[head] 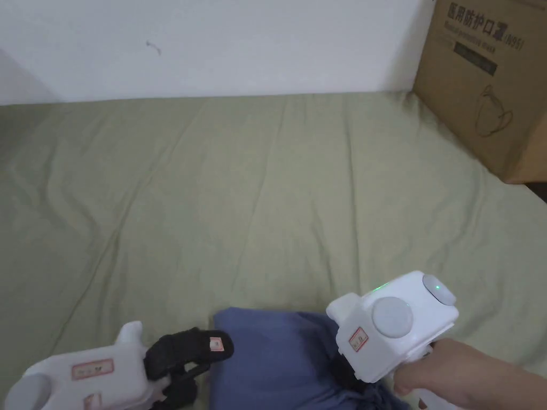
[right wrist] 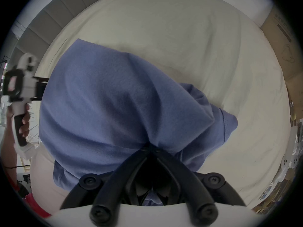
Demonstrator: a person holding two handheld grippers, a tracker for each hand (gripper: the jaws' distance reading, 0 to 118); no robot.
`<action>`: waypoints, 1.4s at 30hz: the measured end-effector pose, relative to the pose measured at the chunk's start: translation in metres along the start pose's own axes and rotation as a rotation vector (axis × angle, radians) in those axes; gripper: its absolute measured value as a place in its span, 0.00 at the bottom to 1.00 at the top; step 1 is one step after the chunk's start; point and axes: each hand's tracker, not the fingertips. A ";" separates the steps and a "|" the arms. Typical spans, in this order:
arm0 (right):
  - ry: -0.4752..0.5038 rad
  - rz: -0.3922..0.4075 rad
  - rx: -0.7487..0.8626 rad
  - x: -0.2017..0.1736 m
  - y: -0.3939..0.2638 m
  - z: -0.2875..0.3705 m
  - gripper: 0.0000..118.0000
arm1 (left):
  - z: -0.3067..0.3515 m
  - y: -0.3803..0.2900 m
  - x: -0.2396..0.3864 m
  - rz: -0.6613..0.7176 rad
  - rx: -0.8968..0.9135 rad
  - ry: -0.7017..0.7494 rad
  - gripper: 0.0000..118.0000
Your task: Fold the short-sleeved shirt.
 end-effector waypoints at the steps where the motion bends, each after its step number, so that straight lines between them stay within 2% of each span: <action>1: 0.013 -0.003 0.003 0.003 -0.001 -0.001 0.00 | -0.012 0.006 -0.003 -0.006 -0.052 -0.108 0.99; 2: 0.027 -0.008 0.006 0.005 -0.001 -0.001 0.00 | -0.018 0.012 -0.002 -0.042 -0.092 -0.187 0.99; 5: 0.076 -0.048 0.020 0.014 -0.004 -0.001 0.00 | -0.040 0.018 0.002 -0.069 -0.203 -0.216 0.99; 6: 0.084 -0.056 0.025 0.015 -0.005 -0.001 0.00 | -0.046 0.015 0.004 -0.067 -0.182 -0.204 0.99; 7: 0.088 -0.059 0.029 0.016 -0.007 -0.002 0.00 | -0.052 0.009 0.004 -0.064 -0.171 -0.198 0.97; 8: 0.091 -0.059 0.032 0.016 -0.007 -0.001 0.00 | -0.057 0.006 0.003 -0.061 -0.174 -0.211 0.91; 9: 0.094 -0.061 0.036 0.016 -0.008 -0.001 0.00 | -0.062 0.003 0.001 -0.070 -0.136 -0.123 0.50; 10: 0.097 -0.065 0.040 0.017 -0.009 -0.001 0.00 | -0.072 -0.003 -0.009 -0.088 -0.101 0.081 0.12; 11: 0.103 -0.072 0.047 0.017 -0.010 -0.002 0.00 | -0.070 -0.008 -0.023 -0.047 -0.070 0.005 0.12; 12: 0.105 -0.086 0.054 0.018 -0.010 -0.001 0.00 | -0.063 -0.009 -0.020 -0.038 -0.040 -0.159 0.12; 13: 0.110 -0.097 0.060 0.019 -0.012 0.000 0.00 | -0.064 -0.009 -0.012 -0.073 -0.076 -0.087 0.12; 16: 0.076 -0.124 0.116 0.011 -0.021 0.002 0.00 | -0.059 -0.013 0.005 -0.136 -0.076 -0.002 0.12; 17: 0.052 -0.113 0.148 0.005 -0.026 0.007 0.00 | -0.056 -0.009 0.019 -0.141 -0.073 0.026 0.12; 19: 0.017 -0.043 0.232 -0.007 -0.038 0.026 0.00 | -0.035 -0.014 0.042 -0.203 -0.073 0.050 0.12; 20: 0.026 -0.043 0.297 -0.011 -0.046 0.039 0.00 | -0.022 -0.016 0.051 -0.245 -0.087 0.049 0.12; 23: 0.082 -0.156 0.425 -0.023 -0.074 0.079 0.00 | 0.043 -0.001 0.068 -0.368 -0.071 0.150 0.12; 25: 0.112 -0.241 0.441 -0.032 -0.095 0.102 0.00 | 0.099 0.018 0.066 -0.411 -0.034 0.296 0.12; 27: 0.165 -0.253 0.455 -0.039 -0.113 0.114 0.00 | 0.151 0.035 0.062 -0.423 0.015 0.466 0.12; 29: 0.138 -0.249 0.480 -0.050 -0.124 0.125 0.00 | 0.198 0.055 0.058 -0.451 0.055 0.635 0.12; 32: 0.028 -0.241 0.511 -0.057 -0.131 0.129 0.00 | 0.251 0.079 0.052 -0.500 0.085 0.881 0.12; 36: 0.001 -0.249 0.495 -0.060 -0.130 0.123 0.00 | 0.293 0.109 0.026 -0.473 0.080 1.075 0.15; 37: 0.002 -0.257 0.487 -0.060 -0.129 0.121 0.00 | 0.297 0.115 0.016 -0.452 0.075 1.135 0.18; 38: 0.003 -0.263 0.478 -0.060 -0.129 0.120 0.00 | 0.301 0.117 0.012 -0.440 0.081 1.180 0.28; 41: 0.007 -0.266 0.466 -0.058 -0.129 0.118 0.00 | 0.319 0.118 0.007 -0.454 0.138 1.218 0.90; 42: 0.006 -0.262 0.464 -0.060 -0.129 0.118 0.00 | 0.326 0.118 0.009 -0.453 0.160 1.201 0.99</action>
